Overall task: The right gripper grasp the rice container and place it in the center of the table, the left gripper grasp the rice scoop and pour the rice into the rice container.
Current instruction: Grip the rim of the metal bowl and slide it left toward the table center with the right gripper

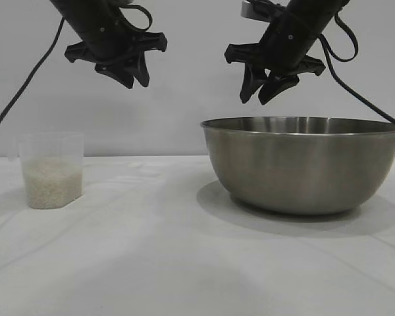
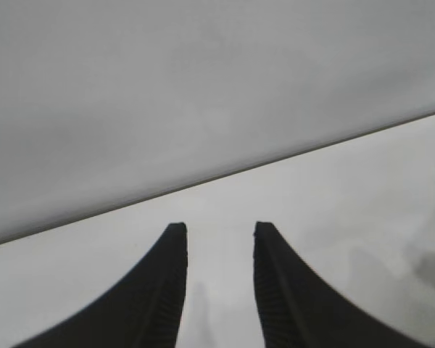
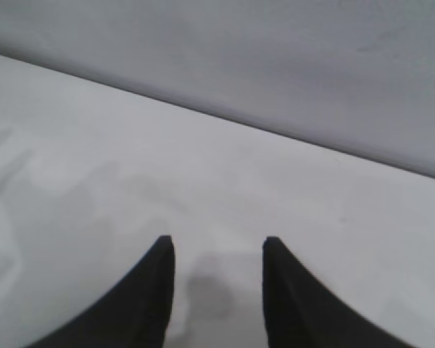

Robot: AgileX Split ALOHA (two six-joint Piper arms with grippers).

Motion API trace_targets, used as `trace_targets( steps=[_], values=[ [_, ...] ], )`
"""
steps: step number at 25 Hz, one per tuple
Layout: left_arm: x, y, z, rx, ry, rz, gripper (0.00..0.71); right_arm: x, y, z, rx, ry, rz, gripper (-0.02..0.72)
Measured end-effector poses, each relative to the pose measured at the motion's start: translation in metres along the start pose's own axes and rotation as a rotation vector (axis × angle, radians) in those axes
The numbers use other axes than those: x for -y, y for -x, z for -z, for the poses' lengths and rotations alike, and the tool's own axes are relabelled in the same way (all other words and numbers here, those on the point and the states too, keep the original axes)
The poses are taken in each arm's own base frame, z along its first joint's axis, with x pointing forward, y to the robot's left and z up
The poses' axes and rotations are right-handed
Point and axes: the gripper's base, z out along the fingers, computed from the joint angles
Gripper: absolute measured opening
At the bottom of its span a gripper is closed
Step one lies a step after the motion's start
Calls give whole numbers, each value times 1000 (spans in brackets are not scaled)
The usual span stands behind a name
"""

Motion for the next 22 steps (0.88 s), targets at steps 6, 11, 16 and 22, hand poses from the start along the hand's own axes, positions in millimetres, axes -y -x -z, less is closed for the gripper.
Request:
trace_targets(
  steps=[6,11,16,22],
  values=[
    [-3,-1,0,-16,2,-4,188,18,7,39,-83,-19,-43,290],
    [-6,-3,0,-36,6,-38,188,34,-3,75,-284,-52,-94,290],
    [-5,-5,0,-60,0,-45,188,34,-18,92,-503,-63,-81,290],
    [-5,-7,1,-76,-5,-45,188,36,-28,99,-629,-103,-80,366]
  ],
)
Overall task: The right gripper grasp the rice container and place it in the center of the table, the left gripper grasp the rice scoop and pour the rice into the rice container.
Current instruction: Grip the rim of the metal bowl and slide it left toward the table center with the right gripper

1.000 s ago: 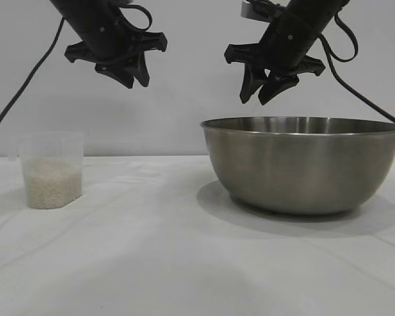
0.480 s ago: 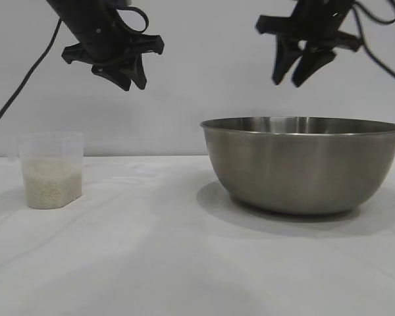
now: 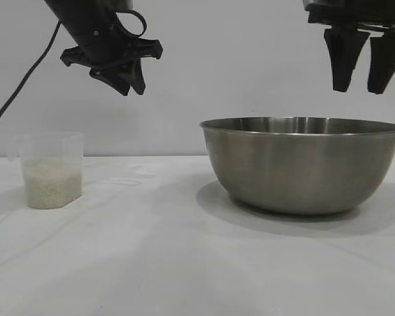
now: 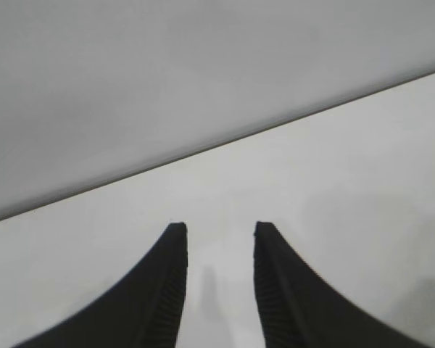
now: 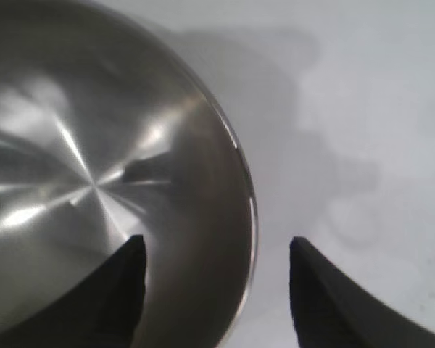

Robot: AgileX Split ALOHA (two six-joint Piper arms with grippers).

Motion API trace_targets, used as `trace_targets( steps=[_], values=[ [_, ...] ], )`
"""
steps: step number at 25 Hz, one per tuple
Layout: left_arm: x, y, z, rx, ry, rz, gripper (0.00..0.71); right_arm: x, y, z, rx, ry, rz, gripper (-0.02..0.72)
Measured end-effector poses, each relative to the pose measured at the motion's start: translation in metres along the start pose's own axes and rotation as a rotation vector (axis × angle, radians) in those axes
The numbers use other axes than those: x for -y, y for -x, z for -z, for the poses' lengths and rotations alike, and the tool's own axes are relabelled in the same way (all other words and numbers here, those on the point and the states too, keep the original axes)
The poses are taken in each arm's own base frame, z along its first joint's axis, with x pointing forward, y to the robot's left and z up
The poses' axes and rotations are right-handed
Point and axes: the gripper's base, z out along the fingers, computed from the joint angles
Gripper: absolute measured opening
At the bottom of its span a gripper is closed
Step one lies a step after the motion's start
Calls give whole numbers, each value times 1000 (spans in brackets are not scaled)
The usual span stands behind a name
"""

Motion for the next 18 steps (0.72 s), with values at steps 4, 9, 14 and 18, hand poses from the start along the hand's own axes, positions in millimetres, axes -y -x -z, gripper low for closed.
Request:
trace_targets(
  steps=[4,9,14,18],
  values=[
    [0,0,0,-4,-1,0,188,2,-6,-18,-54,-7,-10,392],
    [0,-1,0,-6,-2,0,188,5,-5,-50,-120,-4,-20,332],
    [0,-1,0,-6,-2,0,188,7,-3,-69,-146,-2,-37,41],
    [0,-1,0,-6,-2,0,188,-12,2,-72,-106,31,-25,0]
  ],
)
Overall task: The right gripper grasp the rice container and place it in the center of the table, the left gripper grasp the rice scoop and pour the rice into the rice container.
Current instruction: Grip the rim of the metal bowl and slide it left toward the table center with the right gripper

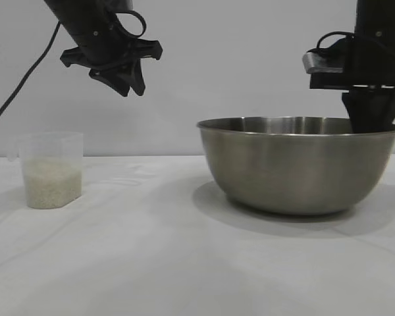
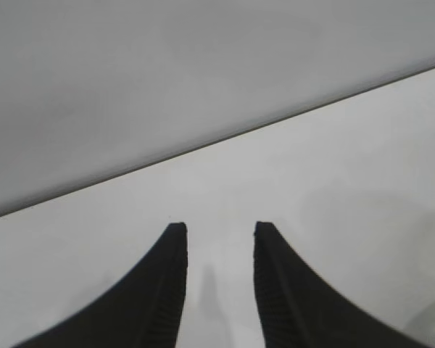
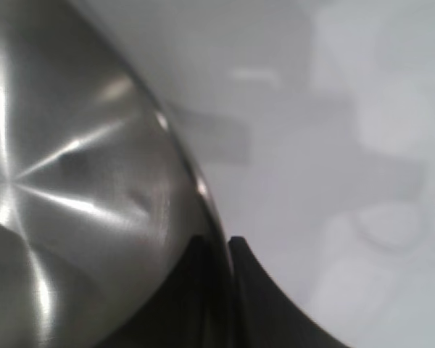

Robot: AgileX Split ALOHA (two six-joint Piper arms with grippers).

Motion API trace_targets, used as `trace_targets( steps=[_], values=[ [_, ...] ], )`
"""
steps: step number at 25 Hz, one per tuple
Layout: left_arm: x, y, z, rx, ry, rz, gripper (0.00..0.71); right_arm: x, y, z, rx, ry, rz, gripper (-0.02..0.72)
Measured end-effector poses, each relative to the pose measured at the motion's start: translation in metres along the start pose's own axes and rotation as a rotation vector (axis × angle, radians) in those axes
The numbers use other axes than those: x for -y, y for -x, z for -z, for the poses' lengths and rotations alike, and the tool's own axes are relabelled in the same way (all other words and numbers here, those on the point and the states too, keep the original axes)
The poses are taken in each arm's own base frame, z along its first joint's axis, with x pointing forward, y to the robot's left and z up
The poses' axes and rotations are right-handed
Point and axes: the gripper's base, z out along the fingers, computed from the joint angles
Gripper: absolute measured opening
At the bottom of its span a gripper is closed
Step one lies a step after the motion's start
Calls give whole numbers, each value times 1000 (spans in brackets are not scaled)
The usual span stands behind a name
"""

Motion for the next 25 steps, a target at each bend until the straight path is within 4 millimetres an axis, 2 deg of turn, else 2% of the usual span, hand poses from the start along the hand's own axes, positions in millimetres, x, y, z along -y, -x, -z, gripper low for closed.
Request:
trace_targets(
  steps=[6,7,8,11,13,15,18,19,20,23,25],
  values=[
    [0,0,0,0,0,0,188,-50,12,-6,39,29,97,0],
    [0,0,0,-2,0,0,188,-53,13,-7,48,30,103,54],
    [0,0,0,-2,0,0,188,-55,14,-8,62,29,105,54],
    [0,0,0,-2,0,-2,188,-54,19,3,145,19,111,214],
    [0,0,0,-5,-1,-2,188,-56,18,22,218,15,144,337],
    [0,1,1,-4,-2,-3,188,-58,12,46,321,10,169,408],
    [0,4,4,5,0,-11,188,-57,-10,65,514,-9,173,400],
    [0,4,4,5,1,-17,188,-55,-22,63,557,-20,176,442],
    [0,4,5,6,2,-19,188,-54,-34,67,634,-38,189,426],
    [0,4,5,4,2,-25,188,-44,-79,59,719,-86,206,426],
    [0,4,6,-1,1,-27,188,-29,-109,53,714,-101,153,426]
  ],
)
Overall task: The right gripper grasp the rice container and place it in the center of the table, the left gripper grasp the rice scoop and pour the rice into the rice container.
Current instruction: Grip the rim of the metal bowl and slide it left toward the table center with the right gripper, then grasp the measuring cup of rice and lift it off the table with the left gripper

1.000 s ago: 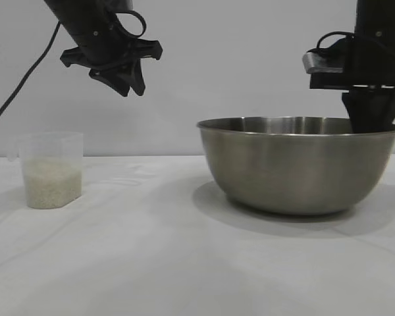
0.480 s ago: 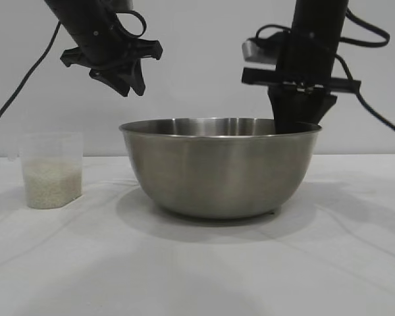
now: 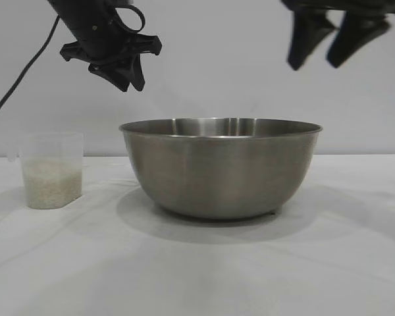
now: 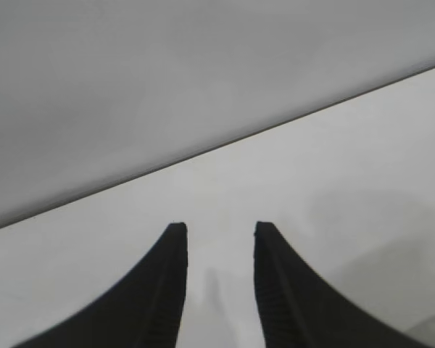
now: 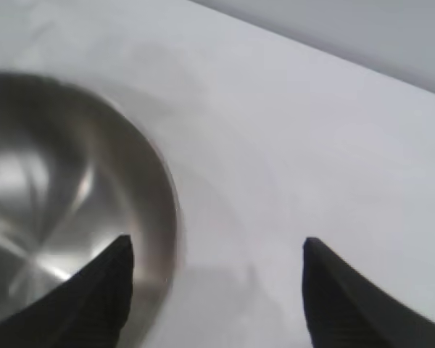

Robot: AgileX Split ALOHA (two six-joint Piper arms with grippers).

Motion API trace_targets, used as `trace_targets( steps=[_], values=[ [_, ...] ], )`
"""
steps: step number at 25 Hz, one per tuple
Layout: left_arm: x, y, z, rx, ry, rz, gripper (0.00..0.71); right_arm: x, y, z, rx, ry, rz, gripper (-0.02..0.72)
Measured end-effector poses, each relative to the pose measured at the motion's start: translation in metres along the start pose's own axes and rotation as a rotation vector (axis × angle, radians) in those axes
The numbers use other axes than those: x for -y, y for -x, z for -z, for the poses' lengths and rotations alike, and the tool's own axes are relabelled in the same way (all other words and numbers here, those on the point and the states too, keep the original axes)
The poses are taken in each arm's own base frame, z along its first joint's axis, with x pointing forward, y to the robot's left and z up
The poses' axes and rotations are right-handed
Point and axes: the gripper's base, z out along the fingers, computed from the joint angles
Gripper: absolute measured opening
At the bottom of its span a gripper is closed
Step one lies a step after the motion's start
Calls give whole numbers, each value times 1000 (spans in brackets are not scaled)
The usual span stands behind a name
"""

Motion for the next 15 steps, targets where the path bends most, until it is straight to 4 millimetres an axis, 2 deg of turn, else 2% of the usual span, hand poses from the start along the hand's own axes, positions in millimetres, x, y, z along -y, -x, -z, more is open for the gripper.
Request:
trace_targets(
  steps=[3,5,6,11,15],
  values=[
    [1,0,3,-19,-4,-15,188,22,-30,28,2,-67,-93,426],
    [0,1,6,-40,-10,-21,188,31,-40,52,57,-108,-152,426],
    [-2,2,9,-45,-9,-18,230,33,-40,66,101,-124,-168,426],
    [-19,9,24,-53,10,8,217,19,-51,133,234,-130,-160,426],
    [-23,14,36,-48,15,16,217,3,-71,174,213,-81,-145,426]
  ],
)
